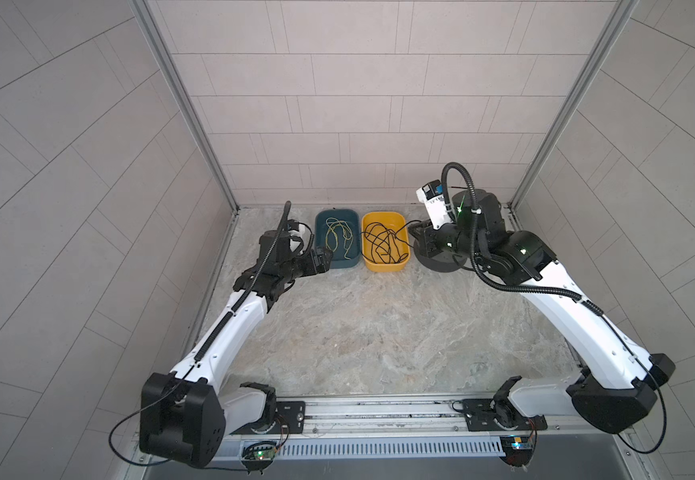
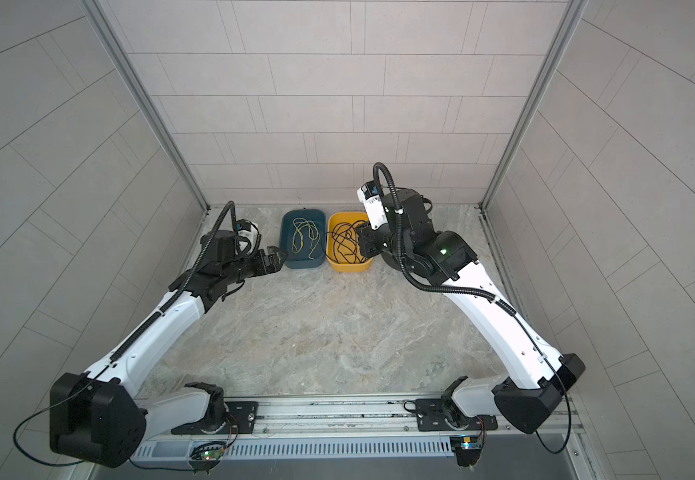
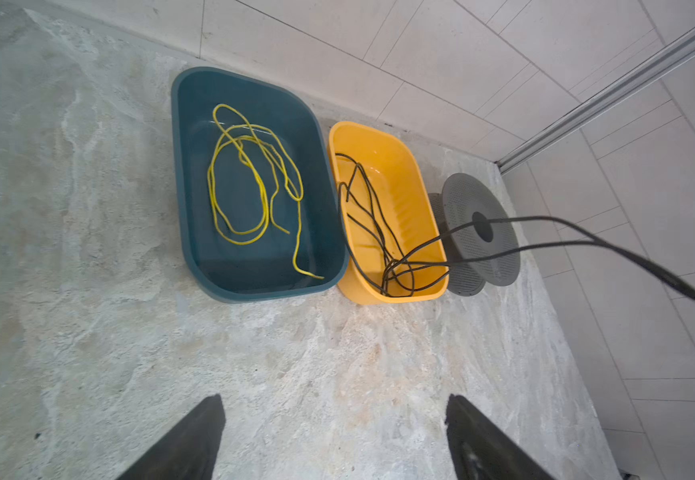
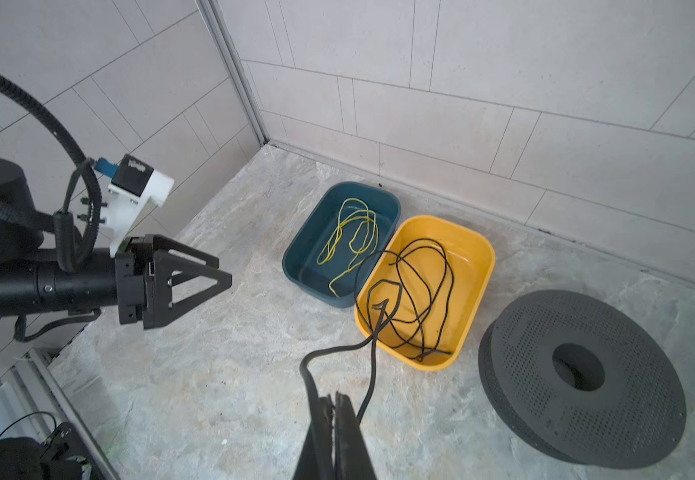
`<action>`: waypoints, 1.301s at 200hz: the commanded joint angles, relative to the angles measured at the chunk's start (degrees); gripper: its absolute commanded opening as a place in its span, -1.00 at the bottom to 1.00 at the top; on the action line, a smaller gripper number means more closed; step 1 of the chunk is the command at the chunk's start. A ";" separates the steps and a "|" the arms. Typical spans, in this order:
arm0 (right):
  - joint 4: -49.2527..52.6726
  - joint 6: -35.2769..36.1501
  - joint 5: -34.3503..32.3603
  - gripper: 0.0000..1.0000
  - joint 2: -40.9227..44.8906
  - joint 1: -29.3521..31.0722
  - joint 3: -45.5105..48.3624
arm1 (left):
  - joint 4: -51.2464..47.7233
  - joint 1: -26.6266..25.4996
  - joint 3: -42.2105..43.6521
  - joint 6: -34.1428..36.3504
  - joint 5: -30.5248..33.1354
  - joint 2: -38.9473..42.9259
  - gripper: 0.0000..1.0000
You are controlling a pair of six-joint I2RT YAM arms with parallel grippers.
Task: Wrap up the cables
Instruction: 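Lift the black cable out of the yellow tub with the right gripper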
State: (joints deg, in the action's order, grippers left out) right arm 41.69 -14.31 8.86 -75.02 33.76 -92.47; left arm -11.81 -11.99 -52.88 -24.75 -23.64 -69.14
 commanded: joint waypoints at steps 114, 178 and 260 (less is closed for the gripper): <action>2.52 -10.43 -7.82 -1.00 11.83 -1.68 33.21 | -8.54 -0.45 -4.36 1.22 -1.21 -1.76 0.77; 5.46 -10.65 -9.99 0.22 9.76 -4.93 32.00 | -8.14 0.03 -2.11 1.94 -0.42 -0.04 0.77; 2.30 -2.56 0.70 0.99 0.88 -4.50 21.25 | -8.66 0.12 -1.43 2.58 0.59 1.54 0.77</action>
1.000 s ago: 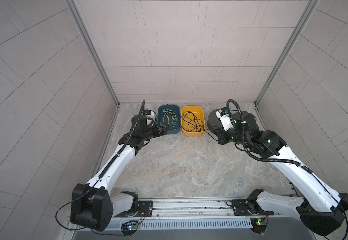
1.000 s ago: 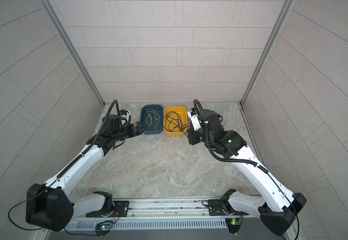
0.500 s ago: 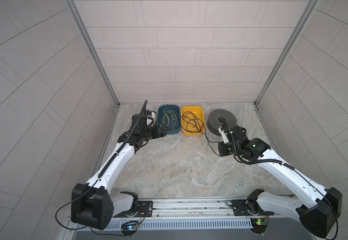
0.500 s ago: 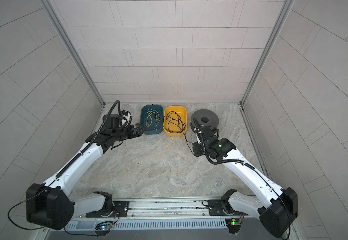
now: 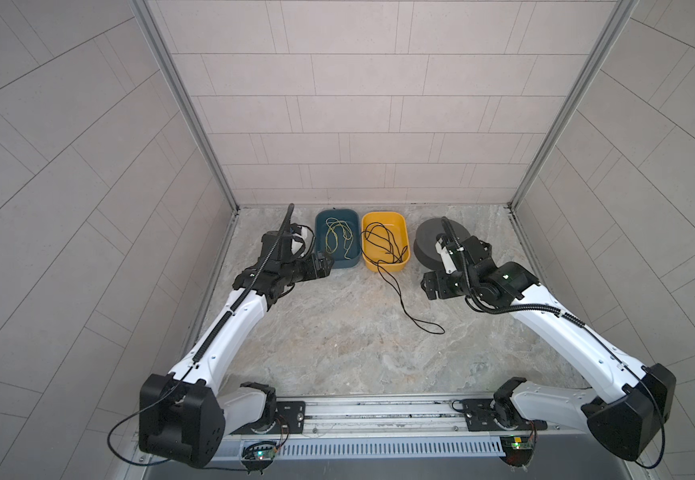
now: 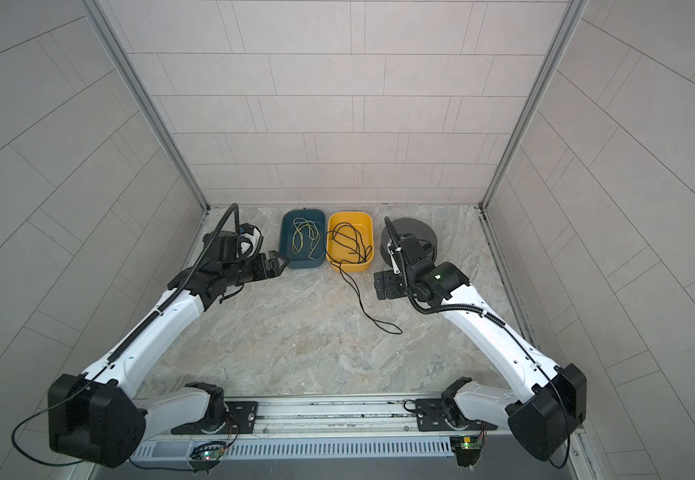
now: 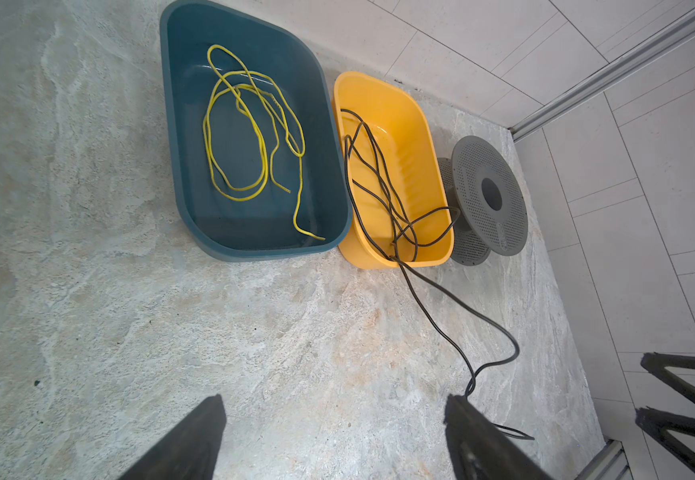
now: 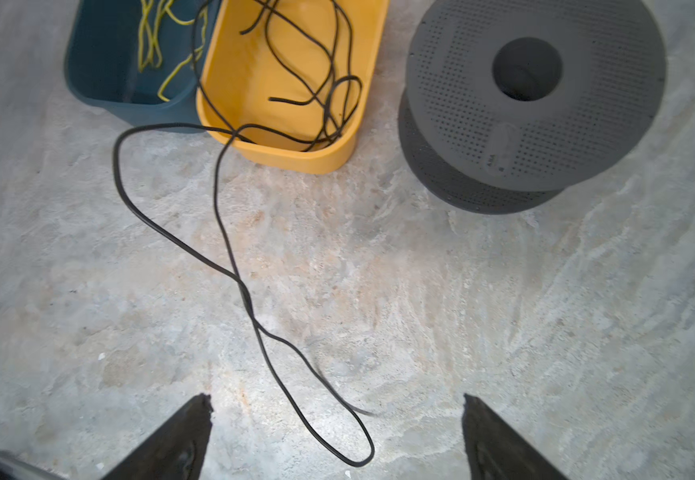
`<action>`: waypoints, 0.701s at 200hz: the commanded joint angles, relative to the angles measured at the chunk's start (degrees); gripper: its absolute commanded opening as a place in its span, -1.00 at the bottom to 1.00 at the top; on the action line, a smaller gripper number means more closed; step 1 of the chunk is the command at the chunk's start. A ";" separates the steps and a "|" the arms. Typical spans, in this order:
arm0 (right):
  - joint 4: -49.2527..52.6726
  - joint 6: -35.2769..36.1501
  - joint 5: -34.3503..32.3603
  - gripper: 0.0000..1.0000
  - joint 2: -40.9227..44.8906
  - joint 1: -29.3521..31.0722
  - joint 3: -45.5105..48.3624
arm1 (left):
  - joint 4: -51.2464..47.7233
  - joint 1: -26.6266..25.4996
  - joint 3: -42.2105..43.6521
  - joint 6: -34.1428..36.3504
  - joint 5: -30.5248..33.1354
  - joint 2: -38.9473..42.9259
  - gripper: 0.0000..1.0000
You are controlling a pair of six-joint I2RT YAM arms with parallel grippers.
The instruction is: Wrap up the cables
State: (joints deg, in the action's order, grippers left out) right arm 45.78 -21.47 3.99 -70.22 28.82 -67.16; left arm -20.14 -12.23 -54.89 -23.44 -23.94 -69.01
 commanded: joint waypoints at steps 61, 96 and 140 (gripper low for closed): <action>-1.14 10.58 9.21 0.98 -18.93 0.81 -17.32 | -0.54 0.44 0.78 1.62 1.69 1.71 0.77; -1.43 3.18 15.72 0.96 -28.34 1.22 -24.28 | -0.16 0.45 0.93 1.46 1.27 1.27 0.77; -6.05 -8.85 18.76 0.99 -35.03 1.54 -25.95 | -0.01 0.45 1.19 1.45 1.55 1.66 0.78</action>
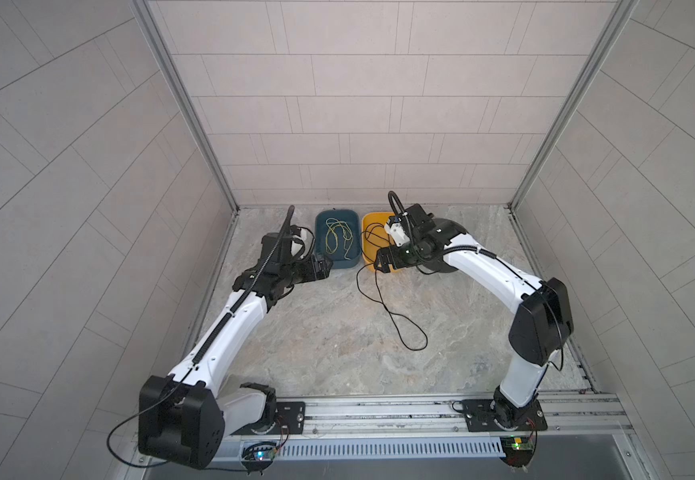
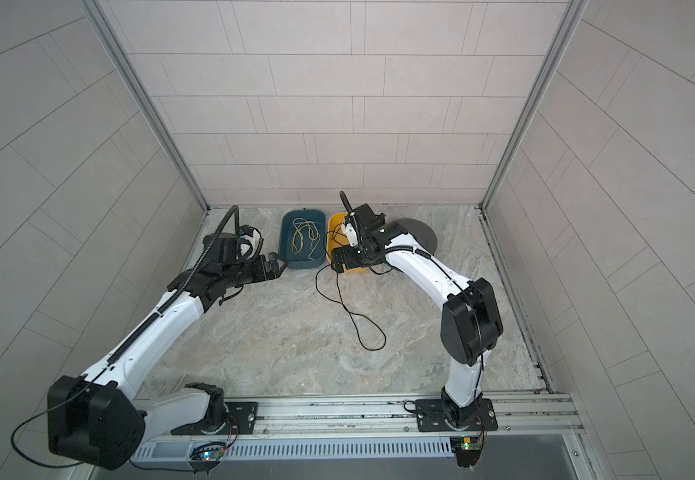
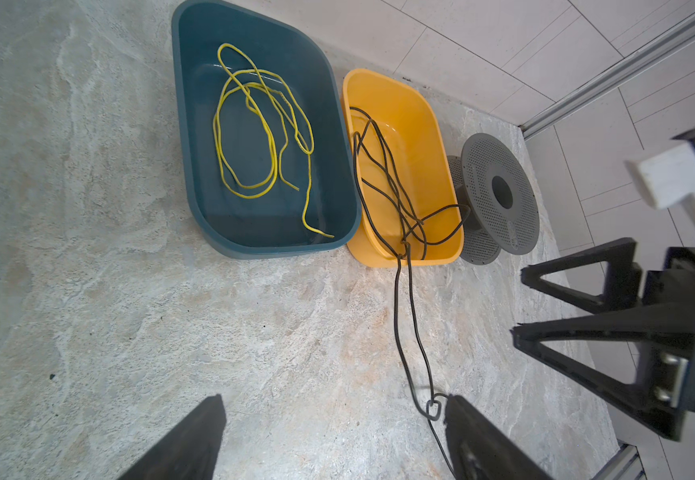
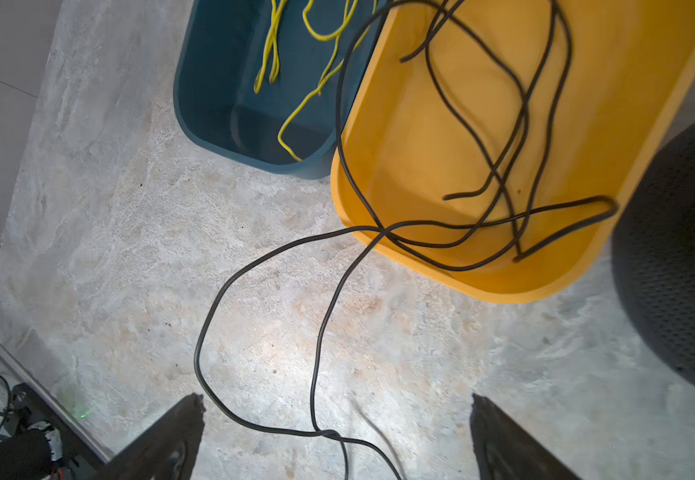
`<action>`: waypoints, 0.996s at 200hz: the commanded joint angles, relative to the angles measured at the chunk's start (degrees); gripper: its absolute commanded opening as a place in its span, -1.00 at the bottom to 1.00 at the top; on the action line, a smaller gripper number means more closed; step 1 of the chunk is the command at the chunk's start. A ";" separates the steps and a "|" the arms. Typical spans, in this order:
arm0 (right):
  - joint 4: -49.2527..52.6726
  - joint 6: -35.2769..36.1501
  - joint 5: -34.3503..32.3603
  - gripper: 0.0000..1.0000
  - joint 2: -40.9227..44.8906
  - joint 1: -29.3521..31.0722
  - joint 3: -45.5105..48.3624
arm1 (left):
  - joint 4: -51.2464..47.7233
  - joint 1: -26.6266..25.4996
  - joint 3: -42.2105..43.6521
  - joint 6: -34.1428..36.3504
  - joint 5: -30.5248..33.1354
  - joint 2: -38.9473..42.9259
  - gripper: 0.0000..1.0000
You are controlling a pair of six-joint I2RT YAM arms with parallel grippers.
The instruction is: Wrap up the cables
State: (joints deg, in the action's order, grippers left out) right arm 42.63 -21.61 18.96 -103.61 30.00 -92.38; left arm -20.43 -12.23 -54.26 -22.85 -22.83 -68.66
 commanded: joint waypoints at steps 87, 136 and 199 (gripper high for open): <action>-21.16 -29.64 2.29 0.98 -9.62 1.64 4.59 | 1.26 0.45 0.99 0.57 -0.11 1.56 0.78; -25.55 -33.15 2.37 0.56 -13.11 1.74 4.20 | 1.55 0.45 1.15 0.49 -0.29 1.54 0.77; -26.93 -33.23 3.89 -0.34 -14.94 1.73 3.52 | 1.82 0.45 1.28 0.36 -0.15 1.60 0.77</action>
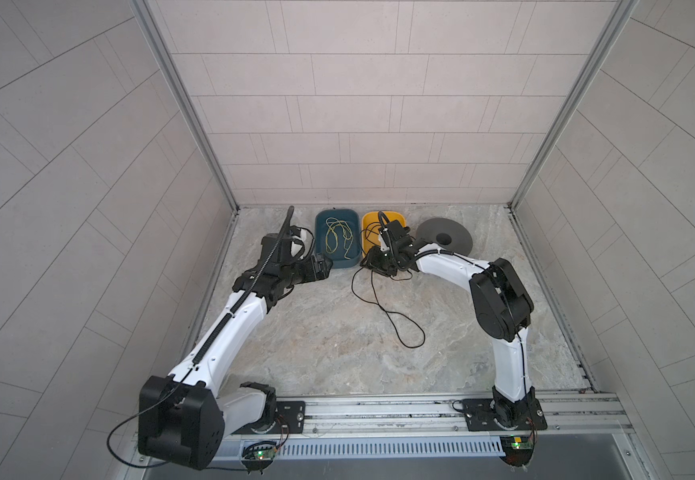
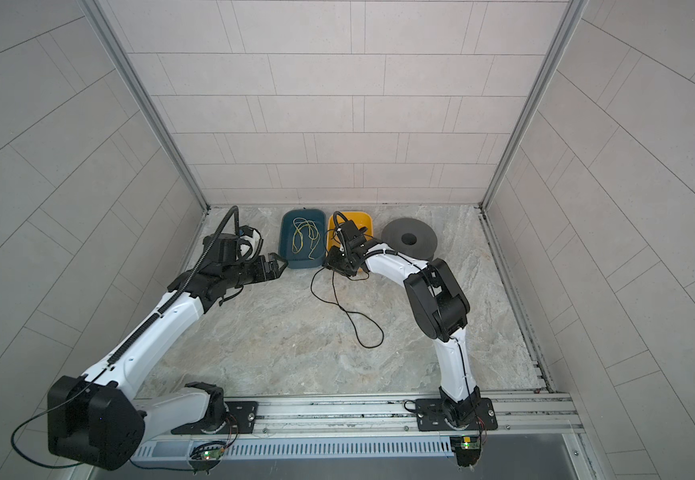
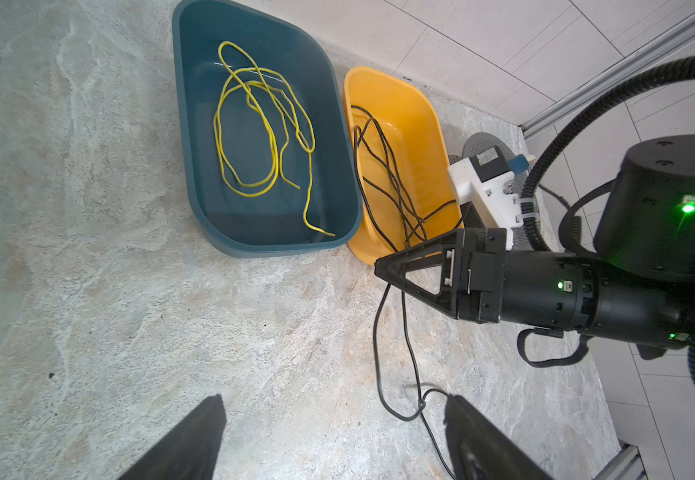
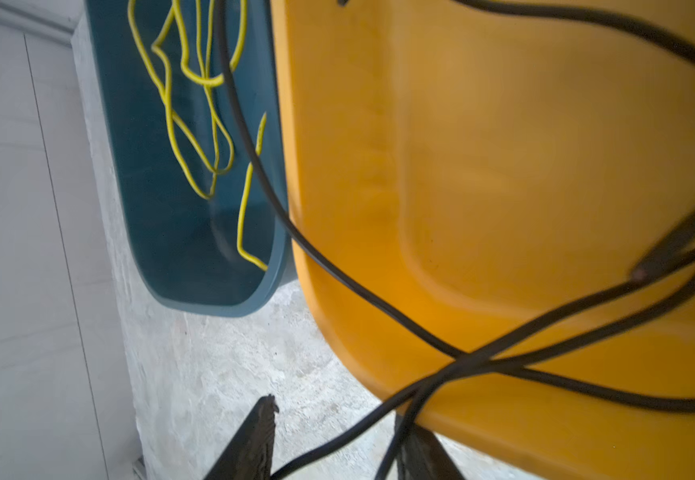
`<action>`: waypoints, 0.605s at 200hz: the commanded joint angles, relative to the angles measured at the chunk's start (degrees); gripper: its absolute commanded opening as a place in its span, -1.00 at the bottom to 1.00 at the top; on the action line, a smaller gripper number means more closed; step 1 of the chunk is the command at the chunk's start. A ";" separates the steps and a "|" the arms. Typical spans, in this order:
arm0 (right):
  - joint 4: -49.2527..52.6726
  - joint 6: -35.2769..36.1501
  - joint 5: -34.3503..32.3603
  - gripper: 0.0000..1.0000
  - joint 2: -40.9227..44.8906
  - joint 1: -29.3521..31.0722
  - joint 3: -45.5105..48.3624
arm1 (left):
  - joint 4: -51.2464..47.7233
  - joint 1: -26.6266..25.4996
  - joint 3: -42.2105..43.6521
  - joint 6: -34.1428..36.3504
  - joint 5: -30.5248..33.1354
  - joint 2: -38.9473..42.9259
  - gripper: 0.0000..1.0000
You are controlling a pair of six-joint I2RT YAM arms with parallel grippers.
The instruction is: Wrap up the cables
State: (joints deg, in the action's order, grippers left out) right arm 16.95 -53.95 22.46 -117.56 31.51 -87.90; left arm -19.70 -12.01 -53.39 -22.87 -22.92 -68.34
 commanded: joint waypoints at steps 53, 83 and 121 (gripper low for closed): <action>-0.01 1.48 1.45 -1.00 1.71 0.21 -2.00 | 1.14 0.23 0.64 0.55 0.29 1.50 0.78; 6.36 7.22 1.45 -1.00 5.42 0.35 -5.26 | 0.98 0.23 0.64 0.74 0.63 1.59 0.77; 7.51 16.26 5.20 -1.00 15.53 0.55 -1.73 | 1.89 0.23 0.16 0.03 -1.17 1.02 0.77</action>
State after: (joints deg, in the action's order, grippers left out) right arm 23.11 -45.41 24.56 -111.59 31.53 -90.98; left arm -19.57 -12.01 -53.32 -22.87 -22.90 -68.01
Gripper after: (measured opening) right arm 0.048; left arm 0.887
